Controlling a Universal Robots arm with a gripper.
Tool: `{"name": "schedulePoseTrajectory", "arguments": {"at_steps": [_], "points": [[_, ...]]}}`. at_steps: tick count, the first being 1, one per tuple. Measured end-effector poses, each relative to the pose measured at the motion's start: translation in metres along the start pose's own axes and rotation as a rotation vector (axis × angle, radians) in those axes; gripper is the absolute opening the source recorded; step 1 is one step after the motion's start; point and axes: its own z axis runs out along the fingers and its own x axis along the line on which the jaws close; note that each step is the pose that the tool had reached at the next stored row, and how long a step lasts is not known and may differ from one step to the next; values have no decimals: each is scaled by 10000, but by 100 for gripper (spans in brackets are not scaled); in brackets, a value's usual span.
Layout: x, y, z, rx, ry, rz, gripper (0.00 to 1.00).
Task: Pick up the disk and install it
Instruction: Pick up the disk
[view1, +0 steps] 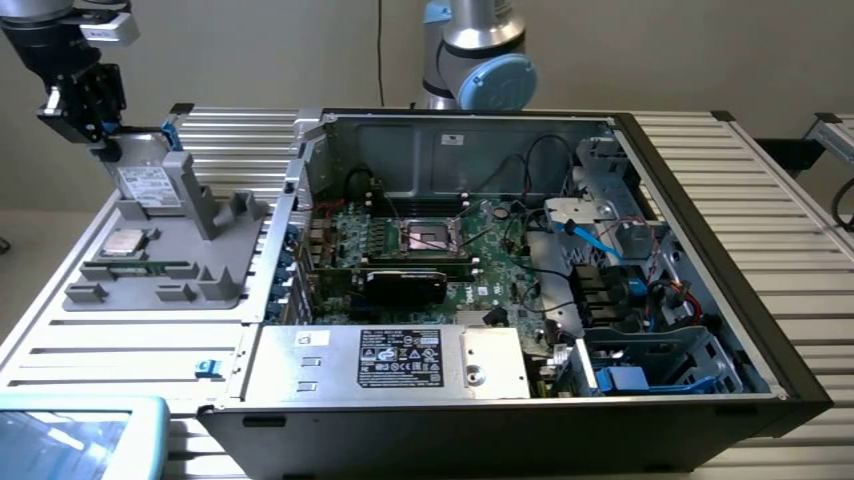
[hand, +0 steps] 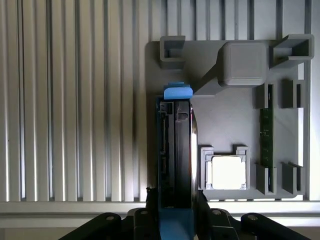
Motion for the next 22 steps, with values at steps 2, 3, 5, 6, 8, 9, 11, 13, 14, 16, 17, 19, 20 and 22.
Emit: {"name": "schedulePoseTrajectory", "arguments": {"at_steps": [2,3,5,6,8,9,11,13,14,16,17,19,20,22], "points": [[0,0,0,-1,0,0,37],[0,0,0,0,0,-4,37],[0,1,1,-9,2,-91,37],[0,1,1,-11,2,-153,37],[0,0,0,-12,1,-204,37],[0,0,0,-12,1,-204,37],[0,0,0,-11,1,-184,37],[0,0,0,-10,2,-66,37],[0,0,0,-8,4,15,37],[0,0,0,-5,3,195,37],[0,0,0,-5,3,234,37],[0,0,0,-6,4,238,37],[0,0,0,-5,4,239,37],[0,0,0,-6,5,239,37]]}}
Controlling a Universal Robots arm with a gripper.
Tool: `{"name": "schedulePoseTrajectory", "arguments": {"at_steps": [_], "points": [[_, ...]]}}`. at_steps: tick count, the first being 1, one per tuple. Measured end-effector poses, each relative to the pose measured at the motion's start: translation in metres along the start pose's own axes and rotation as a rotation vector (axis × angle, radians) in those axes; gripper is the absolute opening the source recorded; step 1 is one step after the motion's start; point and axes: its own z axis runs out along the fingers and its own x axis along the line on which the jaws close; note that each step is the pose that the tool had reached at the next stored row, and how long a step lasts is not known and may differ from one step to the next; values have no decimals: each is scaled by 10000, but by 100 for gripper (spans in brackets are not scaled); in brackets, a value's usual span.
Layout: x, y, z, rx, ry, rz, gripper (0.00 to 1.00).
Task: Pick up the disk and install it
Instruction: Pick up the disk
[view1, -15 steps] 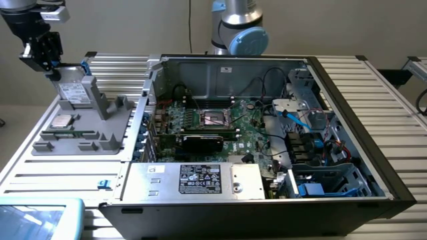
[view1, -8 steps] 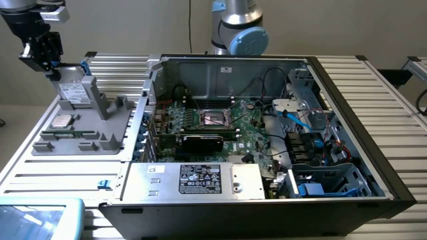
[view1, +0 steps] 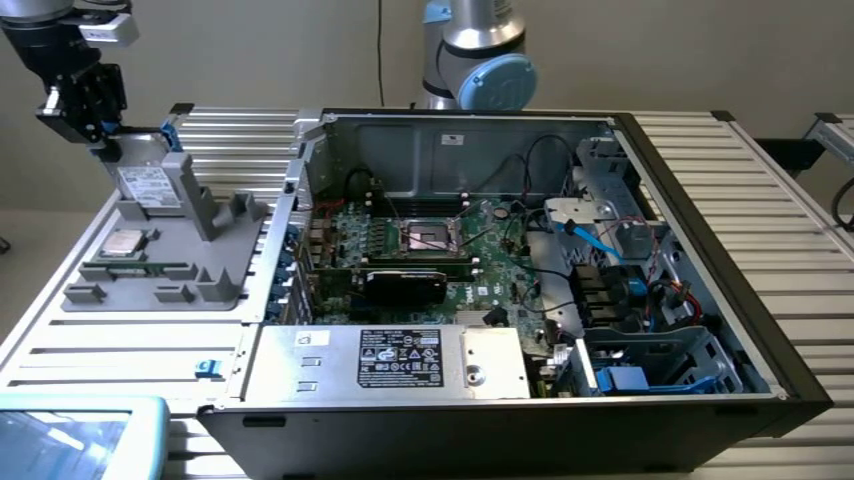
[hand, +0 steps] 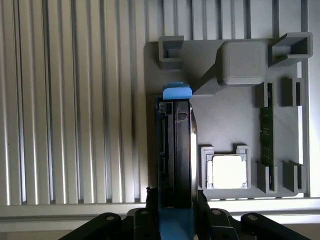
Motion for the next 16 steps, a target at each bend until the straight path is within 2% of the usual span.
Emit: {"name": "schedulePoseTrajectory", "arguments": {"at_steps": [3,6,12,16], "points": [[0,1,-9,-3,1,0,37],[0,7,-62,-4,0,0,37],[-1,26,-158,-93,4,-2,37],[-1,43,-197,-128,5,-4,37]]}}
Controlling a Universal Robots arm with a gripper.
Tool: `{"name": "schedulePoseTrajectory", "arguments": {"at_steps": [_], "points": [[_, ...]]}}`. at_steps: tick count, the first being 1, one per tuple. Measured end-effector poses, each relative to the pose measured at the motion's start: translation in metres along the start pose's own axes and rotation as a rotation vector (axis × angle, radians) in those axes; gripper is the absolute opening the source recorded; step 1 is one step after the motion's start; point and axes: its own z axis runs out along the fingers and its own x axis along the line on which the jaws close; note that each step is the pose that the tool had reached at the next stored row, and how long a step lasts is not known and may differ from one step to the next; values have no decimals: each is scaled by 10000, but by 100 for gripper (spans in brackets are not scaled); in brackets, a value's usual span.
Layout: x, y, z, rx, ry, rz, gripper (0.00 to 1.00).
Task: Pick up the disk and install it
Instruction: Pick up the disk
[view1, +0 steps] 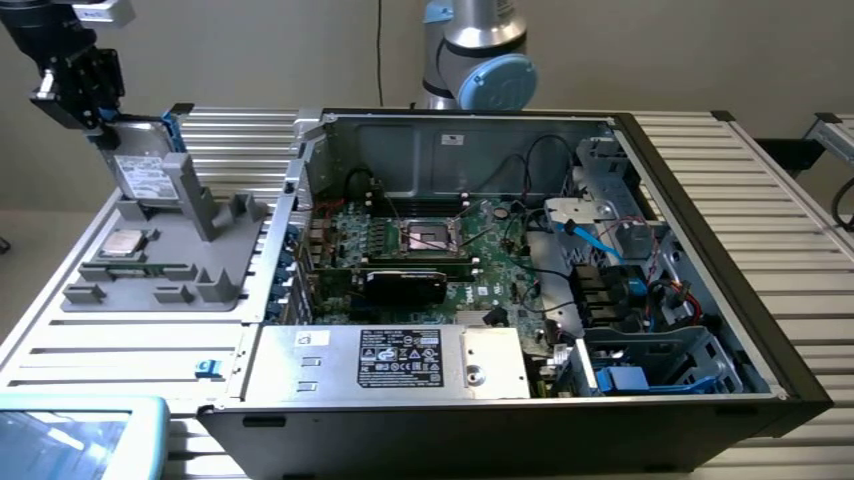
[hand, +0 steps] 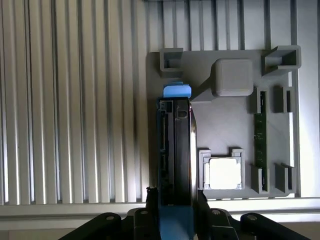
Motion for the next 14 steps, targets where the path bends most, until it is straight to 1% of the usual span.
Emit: {"name": "schedulePoseTrajectory", "arguments": {"at_steps": [5,13,14], "points": [[-2,1,8,-2,1,-1,37],[-8,1,122,7,56,-2,37],[-9,0,137,7,61,-1,39]]}}
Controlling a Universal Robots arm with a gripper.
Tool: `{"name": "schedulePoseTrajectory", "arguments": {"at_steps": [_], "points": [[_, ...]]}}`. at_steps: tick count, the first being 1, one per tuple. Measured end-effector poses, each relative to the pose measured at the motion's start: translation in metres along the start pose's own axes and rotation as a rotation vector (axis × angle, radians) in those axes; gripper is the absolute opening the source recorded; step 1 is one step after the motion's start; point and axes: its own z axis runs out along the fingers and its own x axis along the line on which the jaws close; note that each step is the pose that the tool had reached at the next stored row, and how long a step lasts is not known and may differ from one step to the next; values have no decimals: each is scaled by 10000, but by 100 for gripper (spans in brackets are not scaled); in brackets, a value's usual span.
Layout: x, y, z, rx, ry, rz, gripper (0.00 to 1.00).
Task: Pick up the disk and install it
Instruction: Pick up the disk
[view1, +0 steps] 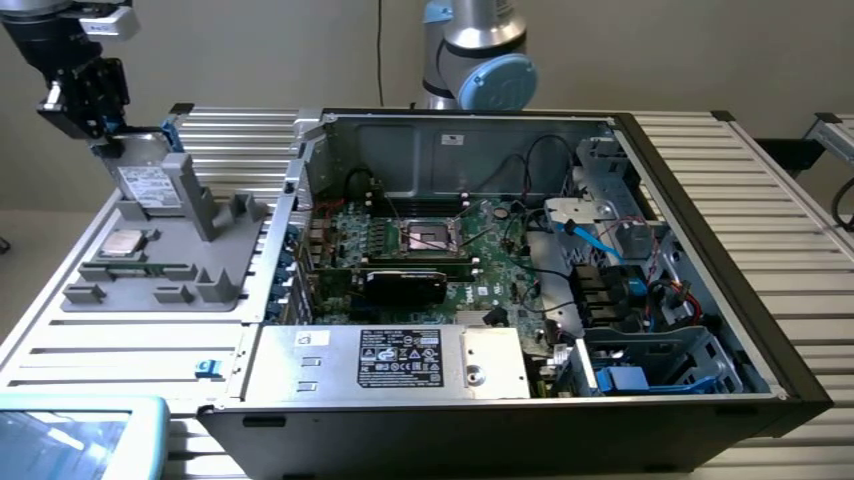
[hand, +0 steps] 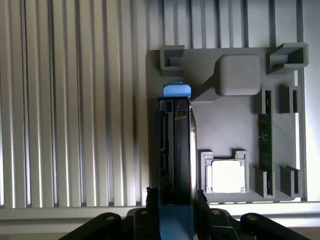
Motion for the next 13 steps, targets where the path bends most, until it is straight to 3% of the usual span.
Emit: {"name": "schedulePoseTrajectory", "arguments": {"at_steps": [2,3,13], "points": [[-1,0,32,1,6,0,39],[-1,0,46,3,7,0,45],[6,-9,66,8,-7,45,45]]}}
